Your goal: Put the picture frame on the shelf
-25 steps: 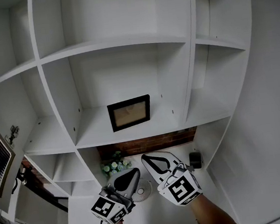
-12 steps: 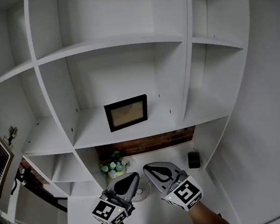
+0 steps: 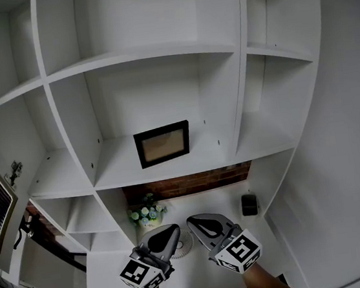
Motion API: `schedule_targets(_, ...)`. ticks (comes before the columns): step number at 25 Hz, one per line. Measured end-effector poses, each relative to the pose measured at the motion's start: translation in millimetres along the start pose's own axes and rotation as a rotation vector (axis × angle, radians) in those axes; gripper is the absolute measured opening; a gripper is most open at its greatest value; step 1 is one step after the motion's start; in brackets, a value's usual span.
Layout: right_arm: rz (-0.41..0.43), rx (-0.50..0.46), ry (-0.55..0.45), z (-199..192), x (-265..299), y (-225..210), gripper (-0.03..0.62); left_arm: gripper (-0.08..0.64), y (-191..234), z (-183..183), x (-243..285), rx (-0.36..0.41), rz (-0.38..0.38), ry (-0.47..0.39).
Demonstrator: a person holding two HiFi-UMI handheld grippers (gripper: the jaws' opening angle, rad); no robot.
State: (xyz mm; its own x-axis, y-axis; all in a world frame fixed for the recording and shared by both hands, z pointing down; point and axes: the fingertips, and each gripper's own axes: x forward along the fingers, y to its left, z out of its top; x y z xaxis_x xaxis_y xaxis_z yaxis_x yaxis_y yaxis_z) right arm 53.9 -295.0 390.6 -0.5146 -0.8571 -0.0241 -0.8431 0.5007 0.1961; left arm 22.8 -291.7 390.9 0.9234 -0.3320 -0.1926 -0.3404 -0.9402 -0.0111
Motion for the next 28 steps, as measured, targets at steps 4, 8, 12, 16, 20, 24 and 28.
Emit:
schedule_targets(4, 0.006, 0.003, 0.003, 0.4, 1.4, 1.7, 0.015, 0.009, -0.4, 0.5, 0.5, 0.003, -0.002, 0.0)
schedule_targets(8, 0.004, -0.002, -0.001, 4.1, 2.1, 1.2, 0.014, 0.009, -0.7, 3.0, 1.8, 0.009, -0.005, -0.004)
schedule_targets(12, 0.008, 0.001, -0.005, 5.4, 2.5, 1.3, 0.014, 0.009, -0.1, 4.3, 2.5, 0.009, -0.004, -0.006)
schedule_targets(16, 0.007, 0.006, -0.006, 5.7, 2.5, -0.4, 0.014, 0.009, 1.2, 5.5, 3.2, 0.011, -0.003, -0.006)
schedule_targets(20, 0.013, 0.006, -0.006, 5.3, 3.8, -1.1, 0.014, 0.009, 2.0, 5.5, 3.8, 0.011, -0.004, -0.006)
schedule_targets(24, 0.011, 0.014, -0.004, 4.1, 4.6, -1.7, 0.014, 0.009, 3.5, 5.0, 3.8, 0.01, -0.003, -0.005)
schedule_targets(28, 0.011, 0.02, -0.006, 3.2, 5.1, -3.2, 0.014, 0.009, 4.1, 4.0, 4.7, 0.011, -0.003, -0.004)
